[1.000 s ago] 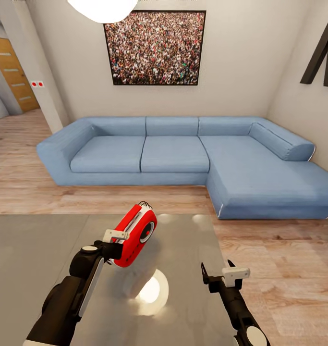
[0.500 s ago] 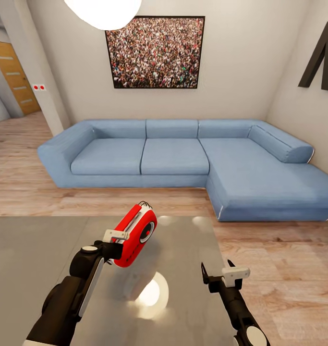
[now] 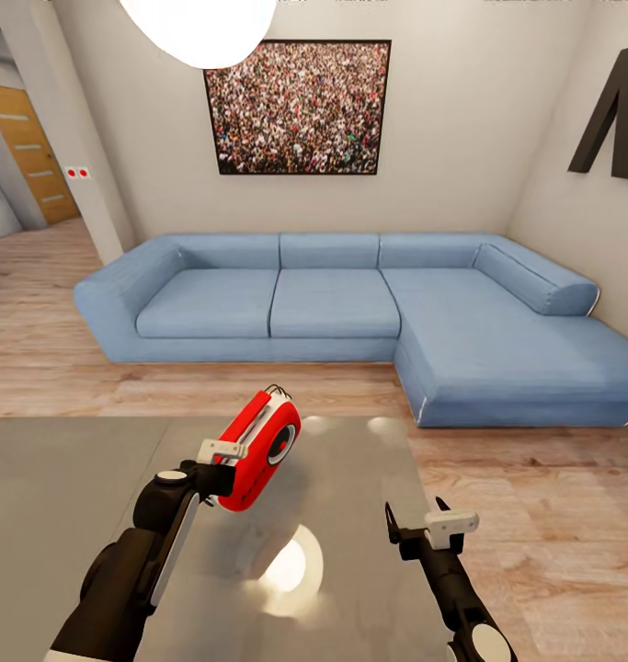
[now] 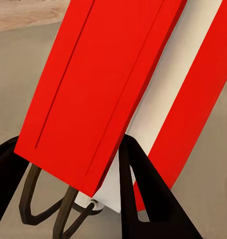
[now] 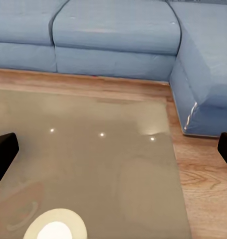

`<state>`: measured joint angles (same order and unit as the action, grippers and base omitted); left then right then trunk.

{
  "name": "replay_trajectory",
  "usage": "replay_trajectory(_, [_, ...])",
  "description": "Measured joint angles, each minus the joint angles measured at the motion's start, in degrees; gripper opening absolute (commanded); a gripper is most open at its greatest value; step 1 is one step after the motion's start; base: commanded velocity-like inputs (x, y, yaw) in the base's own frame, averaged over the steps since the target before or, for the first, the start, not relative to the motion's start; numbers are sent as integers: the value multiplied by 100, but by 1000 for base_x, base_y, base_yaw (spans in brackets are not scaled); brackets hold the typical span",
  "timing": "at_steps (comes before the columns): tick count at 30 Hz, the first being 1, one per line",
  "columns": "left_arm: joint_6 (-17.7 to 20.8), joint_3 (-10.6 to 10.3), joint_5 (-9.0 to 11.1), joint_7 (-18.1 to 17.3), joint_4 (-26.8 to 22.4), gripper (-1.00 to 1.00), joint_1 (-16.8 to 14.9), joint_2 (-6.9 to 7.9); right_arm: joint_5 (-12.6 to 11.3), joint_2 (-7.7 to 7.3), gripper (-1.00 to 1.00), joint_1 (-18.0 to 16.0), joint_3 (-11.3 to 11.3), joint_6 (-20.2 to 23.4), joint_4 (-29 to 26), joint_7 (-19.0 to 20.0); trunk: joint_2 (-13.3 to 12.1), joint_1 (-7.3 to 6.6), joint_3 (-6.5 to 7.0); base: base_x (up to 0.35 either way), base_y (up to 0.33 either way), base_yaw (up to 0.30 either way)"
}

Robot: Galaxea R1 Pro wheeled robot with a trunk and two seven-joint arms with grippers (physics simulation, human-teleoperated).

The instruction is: Turn on the radio receiver that's on the table in the living room.

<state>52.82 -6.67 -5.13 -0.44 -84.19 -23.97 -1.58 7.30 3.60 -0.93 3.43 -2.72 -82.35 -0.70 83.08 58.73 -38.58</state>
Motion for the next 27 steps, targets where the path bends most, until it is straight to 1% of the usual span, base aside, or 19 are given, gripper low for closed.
replay_trajectory(7, [0, 0, 1, 0, 1, -100, 3, 0, 0, 0, 100, -2, 0, 0, 0, 0, 0, 0, 32, 0, 0, 0])
replay_trajectory(21, [0, 0, 33, -40, -3, -100, 2, 15, 9, 0, 100, -3, -7, -1, 0, -6, 0, 0, 36, 0, 0, 0])
replay_trajectory(22, [0, 3, 10, -112, -5, -100, 4, 20, 13, 0, 100, -2, -8, 0, 0, -12, 0, 0, 36, 0, 0, 0])
replay_trajectory(23, [-1, 16, -56, -404, -11, -100, 3, 39, 16, 0, 100, -1, -8, 0, 0, -16, 0, 0, 36, 0, 0, 0])
replay_trajectory(24, [3, 16, 96, -582, -10, -100, 5, 53, 17, 0, 100, 0, -9, 0, 0, -15, 0, 0, 36, 0, 0, 0])
replay_trajectory(25, [5, 33, 141, -826, -5, -100, 6, 85, 17, 0, 100, -1, -9, 0, 0, -14, 0, 0, 36, 0, 0, 0])
replay_trajectory(26, [3, 63, 105, -1013, -3, -100, 7, 112, 17, 0, 100, -2, -9, 0, 0, -13, 0, 0, 36, 0, 0, 0])
replay_trajectory(27, [-1, 82, 35, -1099, -2, -100, 6, 123, 17, 0, 100, -3, -9, 0, 0, -11, 0, 0, 36, 0, 0, 0])
